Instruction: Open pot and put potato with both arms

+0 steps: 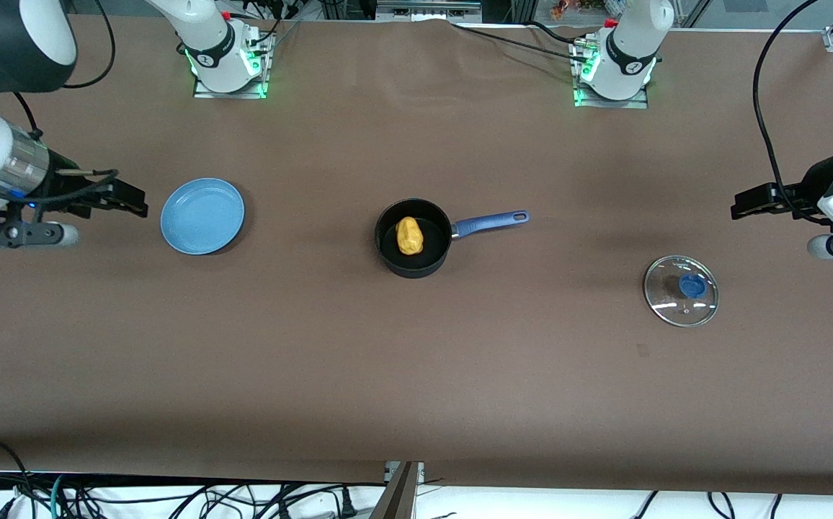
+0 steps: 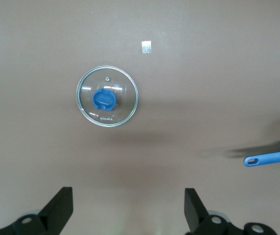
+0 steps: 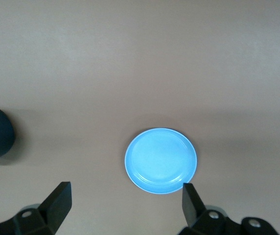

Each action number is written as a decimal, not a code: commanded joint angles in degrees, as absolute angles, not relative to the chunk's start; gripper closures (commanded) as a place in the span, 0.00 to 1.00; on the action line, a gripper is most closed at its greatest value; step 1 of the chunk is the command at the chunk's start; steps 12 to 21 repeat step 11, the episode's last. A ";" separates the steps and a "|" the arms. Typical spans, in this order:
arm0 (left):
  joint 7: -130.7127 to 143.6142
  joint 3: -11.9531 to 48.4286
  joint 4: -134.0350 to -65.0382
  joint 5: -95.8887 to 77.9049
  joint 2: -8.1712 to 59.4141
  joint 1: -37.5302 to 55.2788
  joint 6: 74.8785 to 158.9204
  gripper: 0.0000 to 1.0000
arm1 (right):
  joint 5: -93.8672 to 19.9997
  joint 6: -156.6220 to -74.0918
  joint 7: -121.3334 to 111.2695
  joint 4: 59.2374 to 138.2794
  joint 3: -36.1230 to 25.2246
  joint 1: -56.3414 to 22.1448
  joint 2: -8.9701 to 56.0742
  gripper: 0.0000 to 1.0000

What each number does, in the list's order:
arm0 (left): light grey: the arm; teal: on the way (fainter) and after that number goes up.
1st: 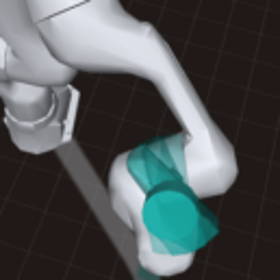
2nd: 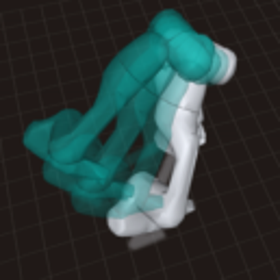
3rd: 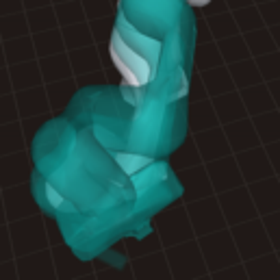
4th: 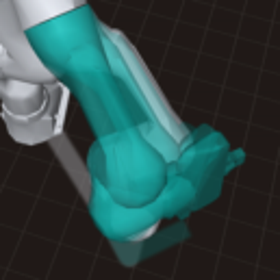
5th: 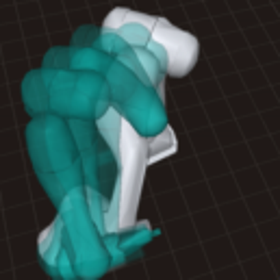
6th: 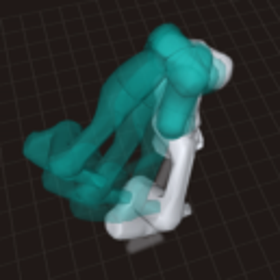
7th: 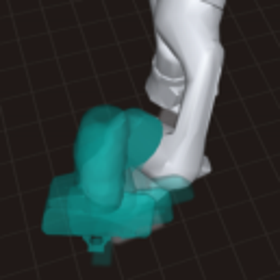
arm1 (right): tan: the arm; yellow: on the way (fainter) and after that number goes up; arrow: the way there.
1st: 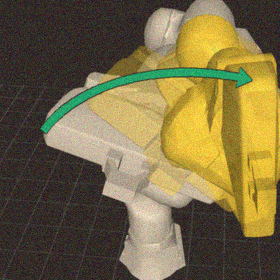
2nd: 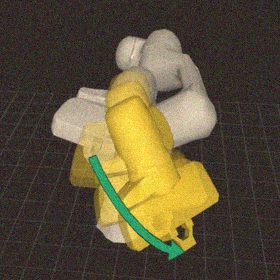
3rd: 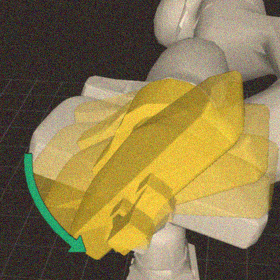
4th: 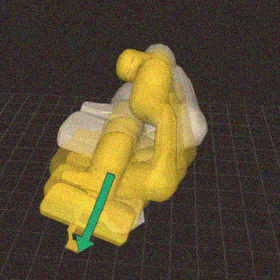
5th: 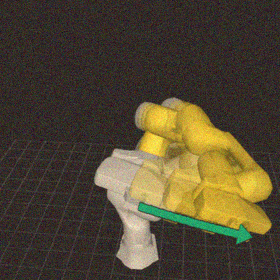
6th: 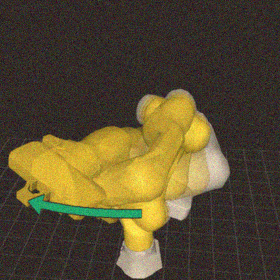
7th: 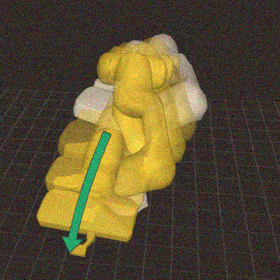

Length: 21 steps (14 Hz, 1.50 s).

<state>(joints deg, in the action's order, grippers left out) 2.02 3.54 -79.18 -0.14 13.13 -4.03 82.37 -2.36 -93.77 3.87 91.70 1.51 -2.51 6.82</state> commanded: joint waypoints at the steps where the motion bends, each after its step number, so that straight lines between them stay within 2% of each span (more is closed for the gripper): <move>1: 2.55 3.69 -78.75 1.05 12.57 -3.78 81.47 0.00 | -1.76 -97.38 3.08 100.36 5.09 2.80 -0.08 0.00; 3: 2.55 3.69 -78.75 1.05 12.57 -3.78 81.39 0.00 | -1.50 -96.95 3.34 100.02 7.46 4.39 -0.62 0.00; 6: 2.55 3.69 -78.75 1.05 12.57 -3.78 81.47 0.00 | -1.49 -96.07 3.51 99.67 7.56 4.22 -0.26 0.00; 11: 2.55 3.69 -78.75 1.05 12.57 -3.78 81.47 0.00 | -0.44 -94.39 3.52 97.73 3.61 -0.35 1.05 0.00; 21: 2.55 3.69 -78.75 1.05 12.57 -3.78 81.47 0.00 | -0.44 -94.39 3.52 97.73 3.61 -0.35 1.05 0.00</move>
